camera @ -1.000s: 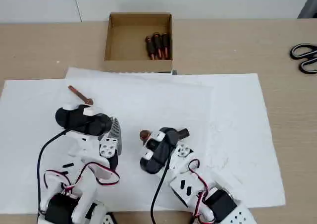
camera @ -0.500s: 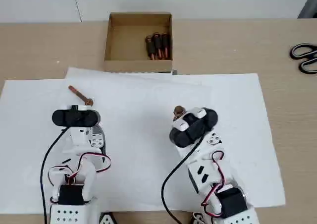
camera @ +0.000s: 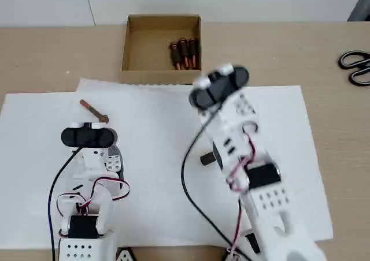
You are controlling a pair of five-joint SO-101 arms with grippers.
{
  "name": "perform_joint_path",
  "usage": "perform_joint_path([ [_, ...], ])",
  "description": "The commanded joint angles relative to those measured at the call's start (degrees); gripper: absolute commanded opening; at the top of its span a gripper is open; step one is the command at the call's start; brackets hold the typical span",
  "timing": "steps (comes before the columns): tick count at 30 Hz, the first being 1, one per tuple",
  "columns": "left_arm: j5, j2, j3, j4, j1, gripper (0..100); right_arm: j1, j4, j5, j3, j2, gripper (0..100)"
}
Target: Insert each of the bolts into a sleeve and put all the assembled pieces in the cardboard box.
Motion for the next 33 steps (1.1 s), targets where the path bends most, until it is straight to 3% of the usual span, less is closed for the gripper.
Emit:
perform_joint_path([
  [1, -0.26, -0.7, -0.22, -1.32, -0.09, 1, 0.48, -4.44, 0.53, -18.46, 20.09, 0.3],
  [11, -0.09, -0.7, -0.22, -1.32, -0.18, 1, 0.04, -4.35, 0.97, -58.2, 60.7, 0.3],
  [18, 0.0, -0.7, -0.22, -1.32, -0.35, 1, -2.51, -4.7, 12.57, -79.65, 81.1, 0.4],
  [26, 0.0, -0.7, -0.22, -1.32, -0.35, 1, -5.67, -4.79, 26.2, -94.33, 95.6, 1.2],
  [33, 0.09, -0.7, -0.22, -1.32, -0.35, 1, -5.85, -4.26, 26.2, -98.64, 98.68, 19.1],
])
